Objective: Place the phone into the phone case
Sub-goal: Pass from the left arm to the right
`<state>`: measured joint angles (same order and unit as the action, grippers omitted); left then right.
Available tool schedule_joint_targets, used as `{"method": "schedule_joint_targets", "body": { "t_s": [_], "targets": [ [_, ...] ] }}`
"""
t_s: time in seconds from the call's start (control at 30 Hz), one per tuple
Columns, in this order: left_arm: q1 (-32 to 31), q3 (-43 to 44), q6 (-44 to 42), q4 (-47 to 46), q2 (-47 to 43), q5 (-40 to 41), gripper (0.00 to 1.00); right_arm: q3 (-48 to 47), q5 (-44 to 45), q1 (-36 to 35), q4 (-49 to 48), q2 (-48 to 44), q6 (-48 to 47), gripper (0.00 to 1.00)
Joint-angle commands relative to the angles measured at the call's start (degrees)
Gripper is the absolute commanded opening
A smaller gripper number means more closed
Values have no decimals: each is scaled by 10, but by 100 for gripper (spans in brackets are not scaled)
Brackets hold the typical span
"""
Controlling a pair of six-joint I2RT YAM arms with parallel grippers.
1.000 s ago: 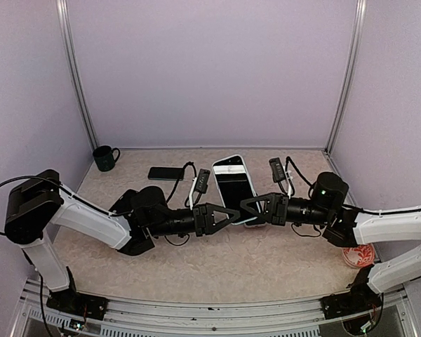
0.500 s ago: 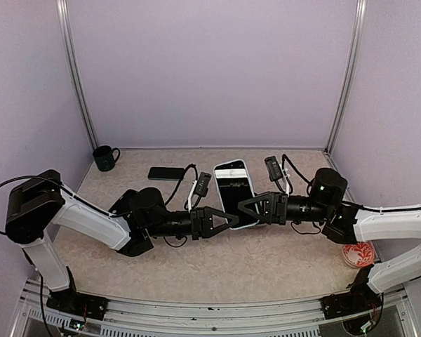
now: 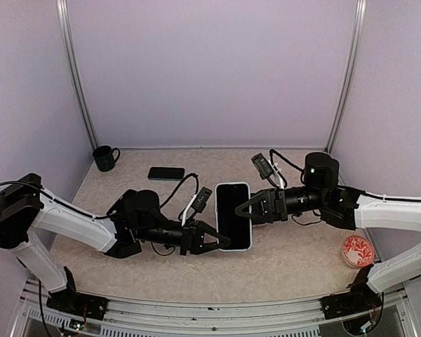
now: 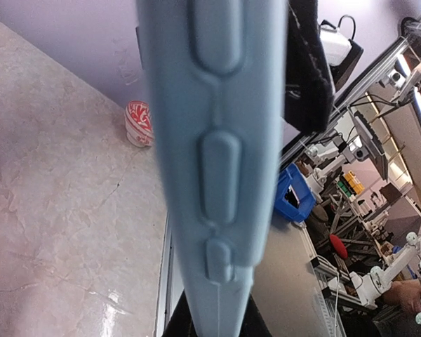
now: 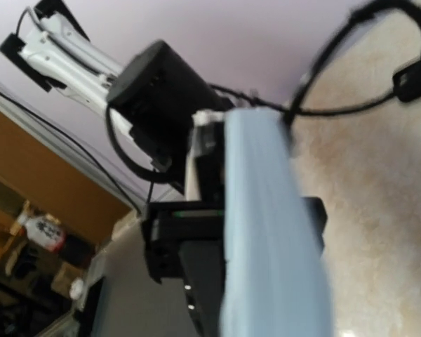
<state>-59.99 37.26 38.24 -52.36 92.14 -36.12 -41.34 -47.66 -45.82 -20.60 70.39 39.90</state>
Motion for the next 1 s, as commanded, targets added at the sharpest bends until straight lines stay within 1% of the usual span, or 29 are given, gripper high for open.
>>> {"method": "schedule_joint_targets", "body": {
  "t_s": [0.0, 0.07, 0.13, 0.17, 0.3, 0.33, 0.37, 0.4, 0.43, 0.47, 0.53, 0.6, 0.83, 0.97],
  "targets": [
    [-7, 26, -47, 46, -20, -16, 0, -13, -45, 5, 20, 27, -1, 33],
    [-9, 29, -50, 57, -21, -12, 0, -11, -46, 4, 17, 31, -1, 23],
    [-9, 31, -50, 62, -19, -9, 0, -9, -46, 4, 15, 32, -1, 5],
    [-10, 31, -51, 63, -18, -6, 0, -8, -46, 4, 16, 32, -2, 0],
    [-10, 28, -46, 56, -17, 11, 0, -1, -25, 4, 15, 21, -14, 0],
    [-10, 27, -42, 50, -17, 14, 8, 3, -9, 4, 14, 13, -19, 0],
    [-10, 25, -38, 44, -17, 16, 19, 8, 5, 4, 9, 3, -23, 0],
    [-10, 23, -34, 36, -18, 16, 26, 14, 19, 5, 3, -7, -25, 0],
    [-10, 18, -30, 28, -18, 19, 37, 18, 31, 5, -4, -18, -26, 0],
    [-10, 13, -23, 19, -19, 23, 44, 23, 41, 5, -13, -27, -24, 0],
    [-9, 1, -10, -5, -22, 28, 50, 30, 55, 5, -30, -41, -16, 0],
    [-8, -12, 3, -31, -23, 32, 53, 35, 63, 4, -45, -49, -10, 0],
    [-3, -31, 35, -89, -13, 36, 56, 51, 80, 5, -85, -65, 6, 0],
    [-2, -27, 46, -106, -1, 34, 54, 51, 95, 5, -81, -71, 0, 0]
  ]
}}
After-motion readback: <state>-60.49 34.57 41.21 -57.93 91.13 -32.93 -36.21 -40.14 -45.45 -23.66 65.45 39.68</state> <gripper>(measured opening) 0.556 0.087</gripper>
